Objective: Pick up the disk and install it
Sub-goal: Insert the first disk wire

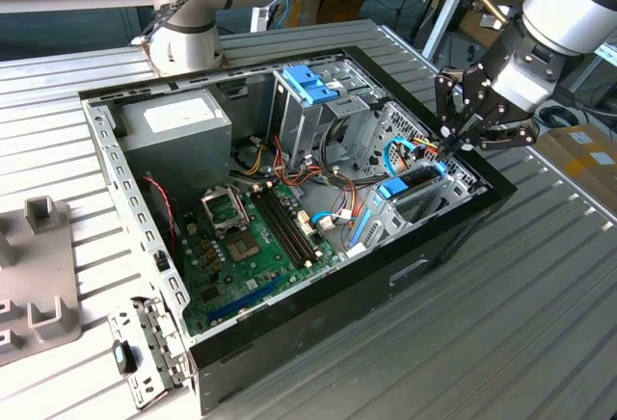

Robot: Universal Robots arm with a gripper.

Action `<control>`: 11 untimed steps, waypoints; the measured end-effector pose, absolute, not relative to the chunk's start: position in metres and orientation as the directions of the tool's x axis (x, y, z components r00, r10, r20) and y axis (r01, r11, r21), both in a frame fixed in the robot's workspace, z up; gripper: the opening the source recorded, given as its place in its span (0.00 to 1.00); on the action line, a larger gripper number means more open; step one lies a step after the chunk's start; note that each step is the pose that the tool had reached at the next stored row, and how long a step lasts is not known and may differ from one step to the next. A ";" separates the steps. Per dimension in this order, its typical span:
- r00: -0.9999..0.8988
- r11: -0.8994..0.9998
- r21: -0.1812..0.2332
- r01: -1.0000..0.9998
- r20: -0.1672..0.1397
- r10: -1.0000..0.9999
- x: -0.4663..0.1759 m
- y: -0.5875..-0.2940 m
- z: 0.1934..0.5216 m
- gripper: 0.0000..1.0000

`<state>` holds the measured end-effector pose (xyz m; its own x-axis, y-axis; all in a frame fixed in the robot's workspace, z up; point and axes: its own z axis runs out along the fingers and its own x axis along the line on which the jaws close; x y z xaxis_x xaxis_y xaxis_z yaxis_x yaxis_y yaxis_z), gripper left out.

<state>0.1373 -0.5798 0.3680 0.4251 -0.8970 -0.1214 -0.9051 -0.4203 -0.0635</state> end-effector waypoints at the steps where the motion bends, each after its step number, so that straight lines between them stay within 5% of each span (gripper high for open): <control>1: 0.423 -0.419 -0.063 -0.906 -0.121 -0.898 0.137 -0.580 0.368 0.17; 11: 0.402 -0.397 -0.064 -0.916 -0.121 -0.908 0.137 -0.580 0.368 0.17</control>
